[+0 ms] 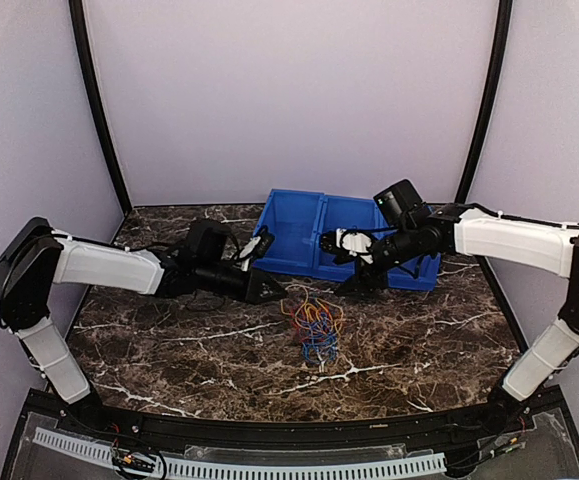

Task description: Untangle the cables

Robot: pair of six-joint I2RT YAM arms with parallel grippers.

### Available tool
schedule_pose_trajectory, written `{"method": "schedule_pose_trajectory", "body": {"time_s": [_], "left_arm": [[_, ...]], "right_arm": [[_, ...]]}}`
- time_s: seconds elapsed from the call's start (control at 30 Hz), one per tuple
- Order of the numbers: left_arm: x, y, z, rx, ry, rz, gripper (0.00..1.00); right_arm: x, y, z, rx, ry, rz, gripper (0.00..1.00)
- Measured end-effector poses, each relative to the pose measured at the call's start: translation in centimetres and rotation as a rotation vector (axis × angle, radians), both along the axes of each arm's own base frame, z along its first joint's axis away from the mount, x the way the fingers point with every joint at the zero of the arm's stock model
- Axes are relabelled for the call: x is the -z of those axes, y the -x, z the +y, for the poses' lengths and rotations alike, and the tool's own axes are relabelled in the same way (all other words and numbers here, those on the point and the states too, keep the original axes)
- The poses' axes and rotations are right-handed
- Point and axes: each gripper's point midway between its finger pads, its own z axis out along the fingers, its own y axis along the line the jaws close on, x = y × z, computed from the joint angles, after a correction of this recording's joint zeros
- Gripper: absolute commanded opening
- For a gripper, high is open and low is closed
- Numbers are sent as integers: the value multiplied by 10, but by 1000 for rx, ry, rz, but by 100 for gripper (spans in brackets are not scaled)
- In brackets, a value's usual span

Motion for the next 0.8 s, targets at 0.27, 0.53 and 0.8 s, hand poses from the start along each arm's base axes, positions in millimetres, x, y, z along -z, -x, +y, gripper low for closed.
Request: {"method": "schedule_pose_trajectory", "body": {"time_s": [0.27, 0.53, 0.8], "left_arm": [[-29, 5, 3, -42, 26, -85, 0], [-51, 15, -2, -73, 45, -129, 0], [-85, 23, 6, -112, 94, -190, 0]], "right_arm": [[-28, 0, 32, -23, -172, 100, 78], [-19, 21, 65, -67, -276, 234, 81], [34, 37, 81, -77, -259, 359, 67]]}}
